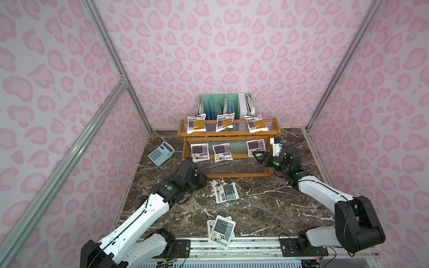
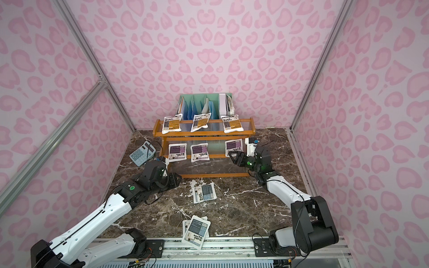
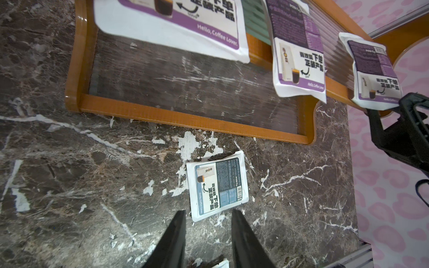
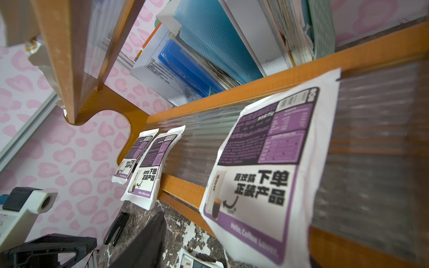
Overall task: Place the bagged coffee beans on the shelf by color
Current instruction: Place the bagged coffee beans on the shelf.
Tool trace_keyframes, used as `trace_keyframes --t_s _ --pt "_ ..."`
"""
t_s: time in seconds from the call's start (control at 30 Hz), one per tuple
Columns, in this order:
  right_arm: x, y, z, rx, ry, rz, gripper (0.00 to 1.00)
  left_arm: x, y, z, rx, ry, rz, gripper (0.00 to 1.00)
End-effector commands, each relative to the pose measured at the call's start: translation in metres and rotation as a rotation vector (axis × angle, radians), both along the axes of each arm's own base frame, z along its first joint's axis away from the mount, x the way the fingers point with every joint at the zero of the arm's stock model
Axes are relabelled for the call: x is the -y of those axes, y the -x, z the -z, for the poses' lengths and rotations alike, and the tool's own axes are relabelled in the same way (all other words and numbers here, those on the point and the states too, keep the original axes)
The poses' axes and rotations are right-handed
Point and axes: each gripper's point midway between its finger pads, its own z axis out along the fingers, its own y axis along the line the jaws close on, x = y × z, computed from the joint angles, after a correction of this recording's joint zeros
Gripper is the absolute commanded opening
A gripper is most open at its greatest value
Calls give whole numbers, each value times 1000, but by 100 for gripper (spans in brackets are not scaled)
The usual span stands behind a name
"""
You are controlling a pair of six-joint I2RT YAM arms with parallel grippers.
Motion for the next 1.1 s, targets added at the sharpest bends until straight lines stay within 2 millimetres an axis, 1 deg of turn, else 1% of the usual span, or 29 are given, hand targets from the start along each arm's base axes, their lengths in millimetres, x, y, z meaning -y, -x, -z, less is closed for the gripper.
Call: trace_keyframes --t_s 0.0,0.13,0.2,0.37,0.6,0.77,1.07 --pt "6 16 49 -205 70 -6 71 2 0 2 -3 -8 19 36" --pt "1 18 57 -261 72 -33 72 3 -1 3 -5 -9 25 36" --pt "2 18 57 -276 83 -38 72 5 -1 2 -5 -7 29 36" --pt "2 21 44 -262 112 -53 73 6 -3 2 -2 -4 30 36" --pt "3 30 44 -388 126 -59 74 11 -8 0 3 -1 42 36" --pt "5 39 55 -447 139 -57 74 14 -10 1 -2 0 51 36" --pt "9 50 73 -476 167 -56 74 18 -11 11 -26 -11 70 36"
